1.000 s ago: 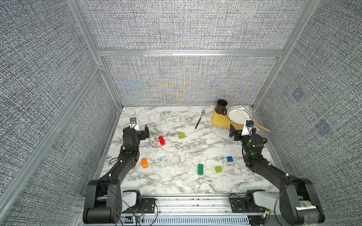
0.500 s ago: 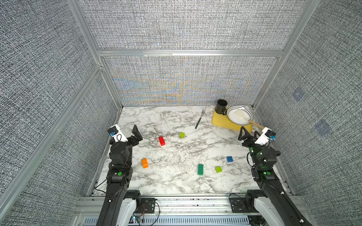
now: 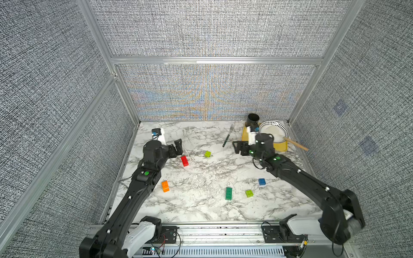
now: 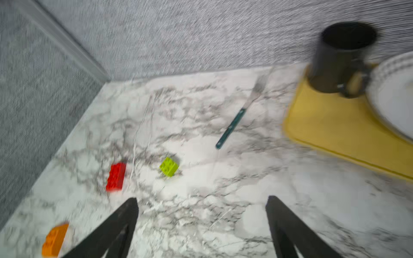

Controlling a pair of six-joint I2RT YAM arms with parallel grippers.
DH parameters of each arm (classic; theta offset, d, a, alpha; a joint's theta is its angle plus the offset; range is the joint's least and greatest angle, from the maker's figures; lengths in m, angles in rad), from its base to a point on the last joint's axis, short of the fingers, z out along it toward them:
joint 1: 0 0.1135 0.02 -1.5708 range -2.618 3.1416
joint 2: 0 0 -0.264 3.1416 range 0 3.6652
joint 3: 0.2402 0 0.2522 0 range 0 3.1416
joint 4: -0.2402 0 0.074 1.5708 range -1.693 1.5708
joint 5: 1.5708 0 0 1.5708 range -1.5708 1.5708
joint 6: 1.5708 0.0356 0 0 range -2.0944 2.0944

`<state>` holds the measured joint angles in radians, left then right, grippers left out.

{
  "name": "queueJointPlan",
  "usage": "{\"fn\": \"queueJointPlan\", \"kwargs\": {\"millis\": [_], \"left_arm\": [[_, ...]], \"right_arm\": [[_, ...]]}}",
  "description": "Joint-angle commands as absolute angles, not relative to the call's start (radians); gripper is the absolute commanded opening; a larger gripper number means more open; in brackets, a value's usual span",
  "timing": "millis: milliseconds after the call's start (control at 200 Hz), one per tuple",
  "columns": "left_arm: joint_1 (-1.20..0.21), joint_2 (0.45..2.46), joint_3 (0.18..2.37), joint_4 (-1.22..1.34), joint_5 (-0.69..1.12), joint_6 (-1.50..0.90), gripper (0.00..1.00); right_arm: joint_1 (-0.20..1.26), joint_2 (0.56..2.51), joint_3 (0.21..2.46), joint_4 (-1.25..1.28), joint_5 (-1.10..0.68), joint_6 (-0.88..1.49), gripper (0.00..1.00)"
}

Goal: Assemble an ice cream with lego
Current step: Move the lego brick at the center of the board.

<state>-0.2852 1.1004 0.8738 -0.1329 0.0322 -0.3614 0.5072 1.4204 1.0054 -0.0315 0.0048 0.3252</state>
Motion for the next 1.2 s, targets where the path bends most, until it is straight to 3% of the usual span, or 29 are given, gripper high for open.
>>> {"fn": "queueJointPlan", "kwargs": {"millis": [0,250,495,846,1096,1196], "left_arm": [[-0.328,1.246,0.986,-0.353,0.158,-0.287,1.0],[-0.464,1.69,1.376,-0.651,0.169,-0.18,0.97],[-0.512,2.094,1.775,-0.869,0.2,-0.159,0.86],[-0.563,2.361,2.068,-1.024,0.111,-0.147,0.83],[-0.563,2.465,2.198,-1.105,0.072,-0.138,0.72],[-0.563,2.487,2.222,-1.119,0.066,-0.138,0.62]], "right_arm": [[0.569,1.495,1.037,-0.146,0.046,0.23,0.91],[0.578,1.507,0.89,0.027,0.166,0.284,0.91],[0.434,1.484,0.827,0.043,0.133,0.395,0.86],[0.415,1.483,0.809,0.069,0.105,0.408,0.85],[0.414,1.491,0.81,0.073,0.098,0.407,0.85],[0.414,1.491,0.811,0.074,0.097,0.407,0.85]]}}
